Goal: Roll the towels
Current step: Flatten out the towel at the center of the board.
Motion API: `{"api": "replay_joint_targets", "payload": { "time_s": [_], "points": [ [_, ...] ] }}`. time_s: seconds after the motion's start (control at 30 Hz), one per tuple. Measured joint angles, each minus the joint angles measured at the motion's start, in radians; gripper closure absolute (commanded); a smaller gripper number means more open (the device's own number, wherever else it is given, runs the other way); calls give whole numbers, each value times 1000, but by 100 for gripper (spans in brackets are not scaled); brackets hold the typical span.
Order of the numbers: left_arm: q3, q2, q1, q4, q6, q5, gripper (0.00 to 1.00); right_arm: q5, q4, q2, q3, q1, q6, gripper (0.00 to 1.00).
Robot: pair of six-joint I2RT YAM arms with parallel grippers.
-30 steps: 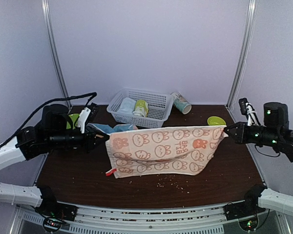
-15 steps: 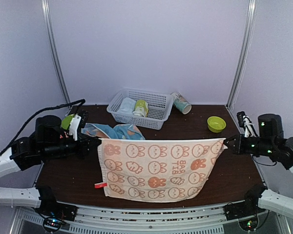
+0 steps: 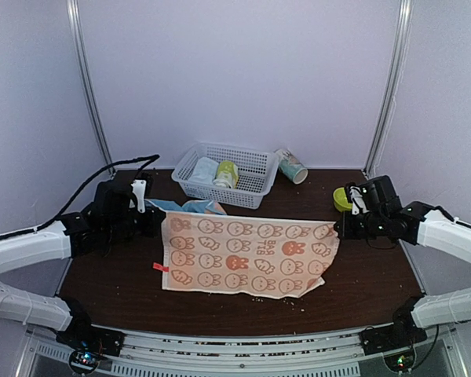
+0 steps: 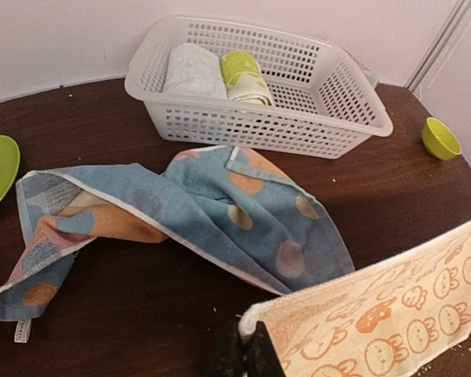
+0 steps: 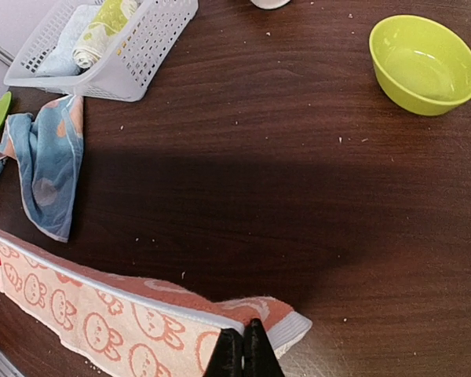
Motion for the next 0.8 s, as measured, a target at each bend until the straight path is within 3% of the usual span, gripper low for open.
{"api": "replay_joint_targets", "payload": {
  "time_s": [0.27,0.5,0.8],
  "points": [
    [1,138,58,56,18,-11,100,1,84,195,90,0,-9,100],
    [1,145,58,84,35,-29,100,44,85,268,173,-1,-46,100],
    [1,148,68,86,20,-152,100,25,121,422,302,-1,-59,100]
  ]
}}
